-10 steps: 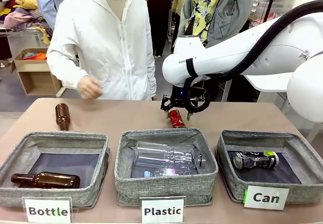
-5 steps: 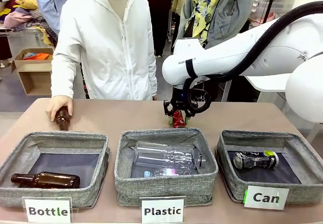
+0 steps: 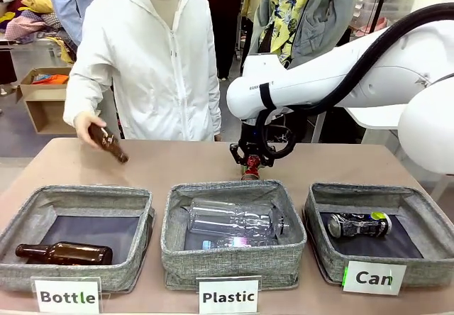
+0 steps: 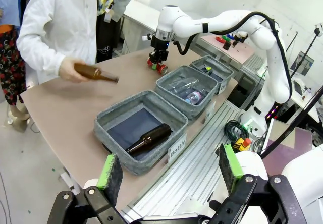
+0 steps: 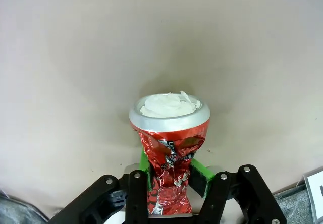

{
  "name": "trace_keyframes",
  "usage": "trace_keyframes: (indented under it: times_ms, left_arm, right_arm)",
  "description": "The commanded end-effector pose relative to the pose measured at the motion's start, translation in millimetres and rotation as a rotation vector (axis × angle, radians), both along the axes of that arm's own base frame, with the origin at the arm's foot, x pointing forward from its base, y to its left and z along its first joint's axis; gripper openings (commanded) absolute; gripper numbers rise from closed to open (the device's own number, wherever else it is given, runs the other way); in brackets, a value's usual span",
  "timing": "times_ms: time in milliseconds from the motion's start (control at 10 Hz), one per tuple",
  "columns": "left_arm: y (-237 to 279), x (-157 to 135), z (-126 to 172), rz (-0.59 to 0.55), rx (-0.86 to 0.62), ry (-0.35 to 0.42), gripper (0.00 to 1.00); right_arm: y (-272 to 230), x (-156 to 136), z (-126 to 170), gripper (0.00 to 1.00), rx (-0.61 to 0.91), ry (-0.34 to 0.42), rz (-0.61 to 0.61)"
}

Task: Sort the can waste into the basket.
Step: Pick up the can waste from the table and place it in the right Fabric basket.

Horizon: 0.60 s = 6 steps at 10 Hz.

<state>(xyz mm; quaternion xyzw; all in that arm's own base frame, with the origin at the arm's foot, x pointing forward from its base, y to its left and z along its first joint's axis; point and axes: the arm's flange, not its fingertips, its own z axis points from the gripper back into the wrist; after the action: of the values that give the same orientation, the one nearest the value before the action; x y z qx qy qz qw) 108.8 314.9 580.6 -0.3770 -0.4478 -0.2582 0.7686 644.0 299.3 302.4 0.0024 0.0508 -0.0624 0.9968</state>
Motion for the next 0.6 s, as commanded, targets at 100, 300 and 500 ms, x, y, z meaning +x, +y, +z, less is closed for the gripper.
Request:
trace_keyframes:
  times_ms: [100,300,500]
  left_arm:
    - [-1.2,-8.9,0.2,0.018,-0.011,-0.009,1.00]
    - [-1.2,-8.9,0.2,0.018,-0.011,-0.009,1.00]
    - [0.0,0.0,0.0,0.000,0.000,0.000,1.00]
  right_arm:
    - [0.6,8.4,2.0,0.00,0.029,0.005,0.005]
    - [-5.8,7.7,9.1,0.00,0.037,-0.015,-0.009]
    - [-24.6,5.3,32.8,0.00,0.086,-0.003,0.032]
